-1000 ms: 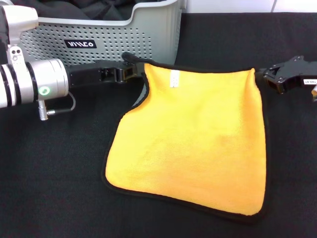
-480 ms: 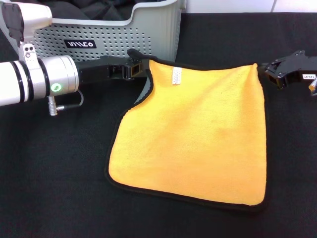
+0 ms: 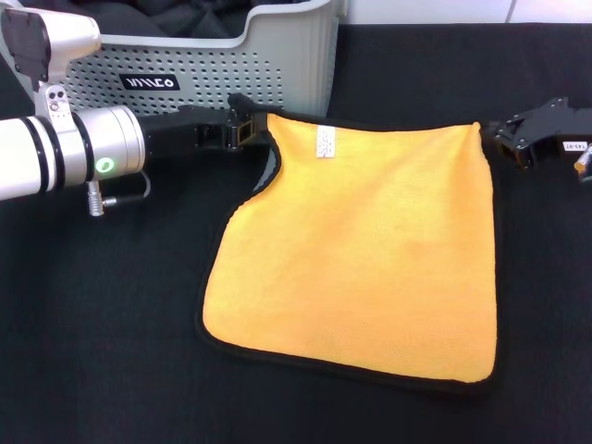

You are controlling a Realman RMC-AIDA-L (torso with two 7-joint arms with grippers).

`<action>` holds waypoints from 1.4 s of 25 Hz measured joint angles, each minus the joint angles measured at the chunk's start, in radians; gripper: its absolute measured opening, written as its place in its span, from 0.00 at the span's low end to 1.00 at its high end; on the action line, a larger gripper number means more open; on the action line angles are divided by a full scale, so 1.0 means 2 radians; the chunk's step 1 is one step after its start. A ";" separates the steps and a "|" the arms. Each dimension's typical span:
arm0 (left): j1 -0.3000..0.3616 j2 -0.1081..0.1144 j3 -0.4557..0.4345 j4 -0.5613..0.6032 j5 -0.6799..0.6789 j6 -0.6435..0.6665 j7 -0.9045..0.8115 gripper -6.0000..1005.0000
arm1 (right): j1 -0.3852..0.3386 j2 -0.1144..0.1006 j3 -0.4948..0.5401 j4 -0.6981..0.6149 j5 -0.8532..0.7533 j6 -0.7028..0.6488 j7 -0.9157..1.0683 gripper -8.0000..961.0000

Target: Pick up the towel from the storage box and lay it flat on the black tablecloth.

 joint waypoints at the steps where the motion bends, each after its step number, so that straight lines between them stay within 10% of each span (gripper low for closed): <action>1: 0.000 0.000 0.000 0.000 0.001 -0.002 0.000 0.05 | 0.000 0.001 0.000 0.000 -0.002 0.000 0.000 0.16; 18: 0.010 0.001 0.005 0.005 0.002 0.001 0.020 0.15 | -0.029 0.015 0.005 -0.014 0.000 0.043 -0.008 0.17; 23: 0.040 0.009 0.002 0.043 -0.009 0.061 0.022 0.45 | -0.075 0.015 0.006 -0.080 0.005 0.026 0.036 0.36; 29: 0.060 0.007 0.003 0.061 -0.042 0.174 0.045 0.54 | -0.135 0.012 0.006 -0.140 0.117 -0.089 -0.005 0.61; 35: 0.057 0.002 0.016 0.022 -0.040 0.274 0.161 0.53 | -0.141 0.000 0.008 -0.129 0.188 -0.243 -0.062 0.66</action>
